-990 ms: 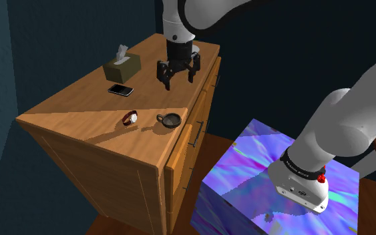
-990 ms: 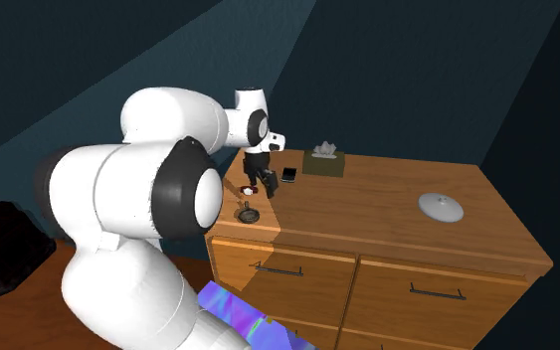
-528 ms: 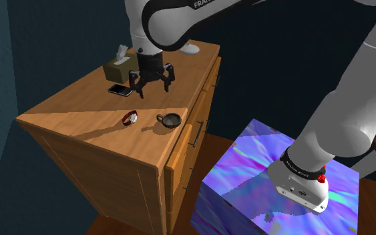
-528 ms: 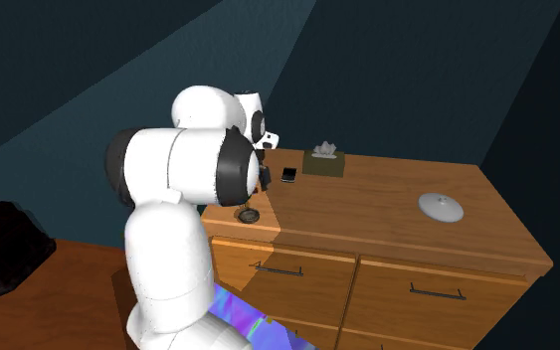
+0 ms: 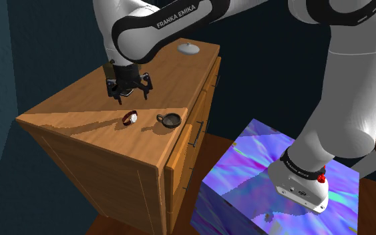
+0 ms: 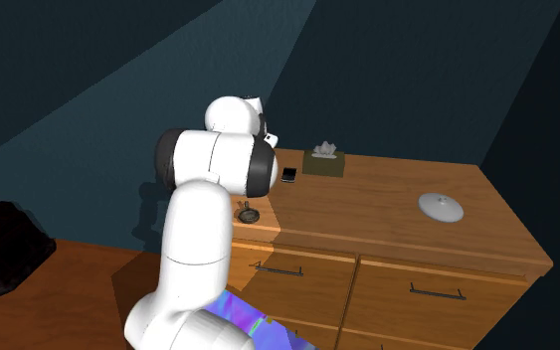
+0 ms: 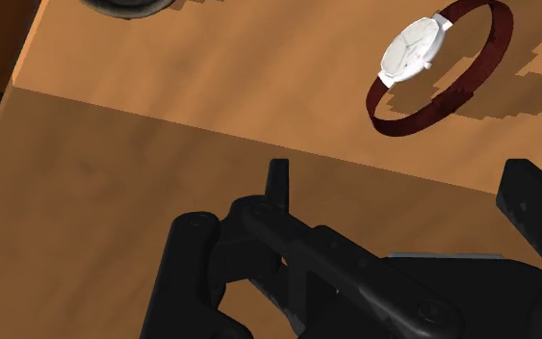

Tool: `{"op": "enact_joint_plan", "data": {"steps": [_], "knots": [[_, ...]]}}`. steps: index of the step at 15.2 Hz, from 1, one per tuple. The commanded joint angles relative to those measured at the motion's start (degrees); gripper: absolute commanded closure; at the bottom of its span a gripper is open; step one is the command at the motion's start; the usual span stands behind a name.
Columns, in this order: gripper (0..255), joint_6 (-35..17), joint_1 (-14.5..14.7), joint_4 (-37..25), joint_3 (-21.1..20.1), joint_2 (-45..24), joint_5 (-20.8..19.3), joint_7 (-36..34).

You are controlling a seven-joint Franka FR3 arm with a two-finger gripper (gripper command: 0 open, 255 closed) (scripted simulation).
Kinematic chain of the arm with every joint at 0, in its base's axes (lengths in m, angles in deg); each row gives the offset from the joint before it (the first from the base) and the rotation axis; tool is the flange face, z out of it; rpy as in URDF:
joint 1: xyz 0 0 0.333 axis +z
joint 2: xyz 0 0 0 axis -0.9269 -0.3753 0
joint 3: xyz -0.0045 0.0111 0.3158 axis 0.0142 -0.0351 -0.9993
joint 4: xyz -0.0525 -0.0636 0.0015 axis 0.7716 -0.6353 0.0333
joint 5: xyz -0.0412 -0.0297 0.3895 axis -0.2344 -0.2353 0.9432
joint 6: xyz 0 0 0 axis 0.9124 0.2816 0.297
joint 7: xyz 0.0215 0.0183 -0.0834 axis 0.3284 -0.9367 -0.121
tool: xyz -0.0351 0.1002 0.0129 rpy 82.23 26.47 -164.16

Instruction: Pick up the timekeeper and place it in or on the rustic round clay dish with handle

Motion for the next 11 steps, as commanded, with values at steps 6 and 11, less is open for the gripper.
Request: {"op": "enact_joint_plan", "data": {"steps": [6,11], "knots": [[0,-3.74,0.67,0.87,0.61,-3.04,-1.37,-1.45],[0,-4.09,0.69,1.03,0.67,-3.24,-1.47,-1.51]]}}
